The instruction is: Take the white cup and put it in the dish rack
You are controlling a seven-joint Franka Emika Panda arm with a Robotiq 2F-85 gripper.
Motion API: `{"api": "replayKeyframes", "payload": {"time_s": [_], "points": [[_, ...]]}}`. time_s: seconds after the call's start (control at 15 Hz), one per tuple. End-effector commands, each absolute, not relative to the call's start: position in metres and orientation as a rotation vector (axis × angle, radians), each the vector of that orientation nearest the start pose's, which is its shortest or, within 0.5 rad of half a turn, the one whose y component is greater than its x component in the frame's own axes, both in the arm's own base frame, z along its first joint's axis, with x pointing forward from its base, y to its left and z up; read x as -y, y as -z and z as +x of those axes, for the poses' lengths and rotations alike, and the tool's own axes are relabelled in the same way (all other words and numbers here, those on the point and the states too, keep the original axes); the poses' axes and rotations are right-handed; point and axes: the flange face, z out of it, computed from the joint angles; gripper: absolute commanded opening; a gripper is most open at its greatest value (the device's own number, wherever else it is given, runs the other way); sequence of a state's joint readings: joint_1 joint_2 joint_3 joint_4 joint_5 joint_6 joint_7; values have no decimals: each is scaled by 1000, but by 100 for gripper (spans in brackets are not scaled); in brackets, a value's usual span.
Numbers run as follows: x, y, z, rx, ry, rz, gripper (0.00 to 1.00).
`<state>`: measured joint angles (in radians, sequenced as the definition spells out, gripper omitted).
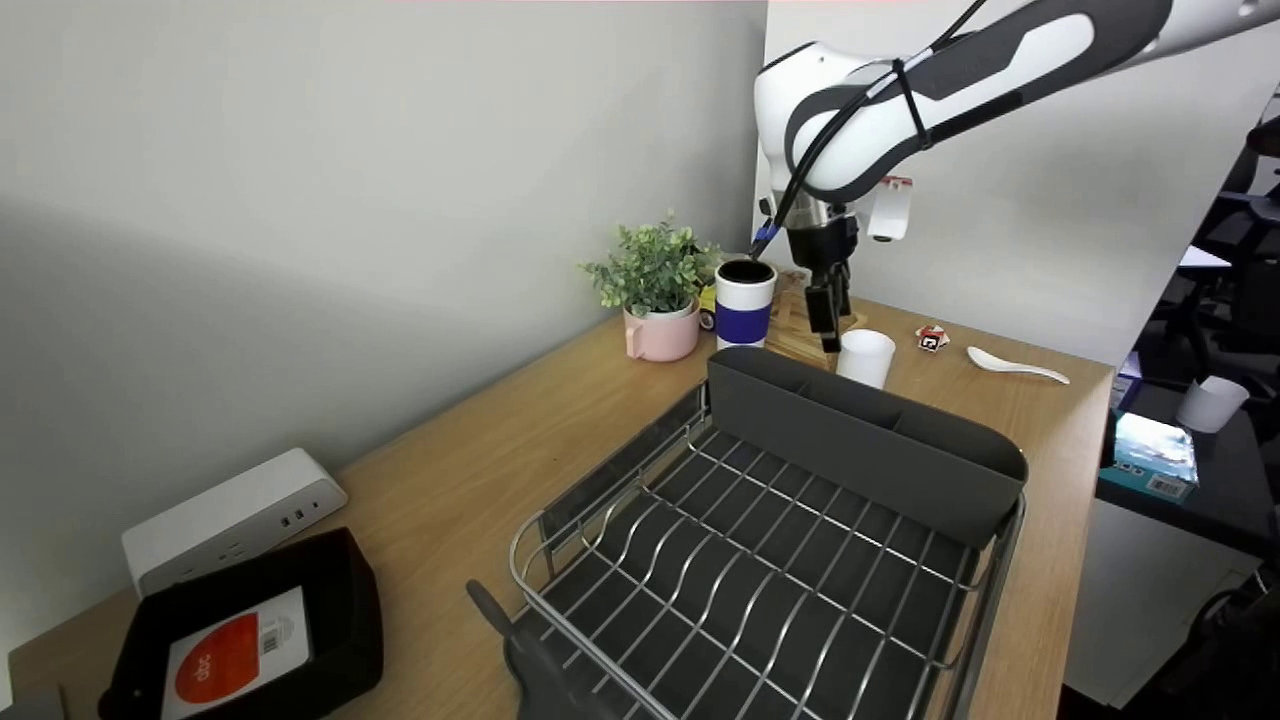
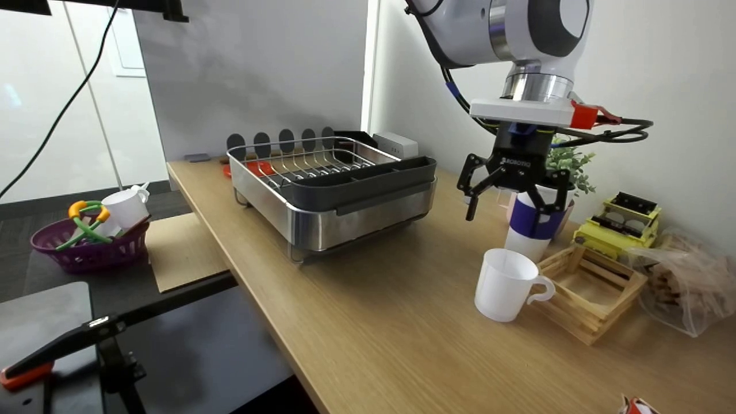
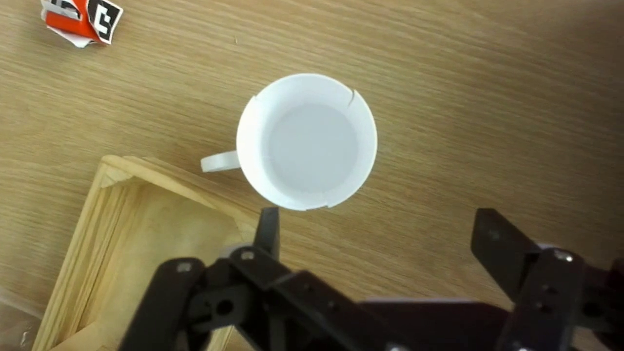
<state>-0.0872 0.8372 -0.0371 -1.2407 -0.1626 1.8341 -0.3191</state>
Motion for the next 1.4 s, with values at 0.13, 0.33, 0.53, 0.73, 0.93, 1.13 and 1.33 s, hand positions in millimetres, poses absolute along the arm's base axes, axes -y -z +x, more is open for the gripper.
{"api": "replayKeyframes", "payload": {"time_s": [0.13, 0.33, 0.53, 0.73, 0.93, 1.13, 1.33], "points": [[101, -240, 714, 394, -445, -3135, 100], [106, -233, 712, 380, -443, -3112, 100], [111, -227, 708, 351, -455, -3088, 100], [113, -222, 702, 326, -472, -3074, 100], [113, -216, 698, 323, -483, -3063, 100], [113, -211, 697, 322, -481, -3062, 100], [114, -208, 698, 328, -478, -3066, 100]]}}
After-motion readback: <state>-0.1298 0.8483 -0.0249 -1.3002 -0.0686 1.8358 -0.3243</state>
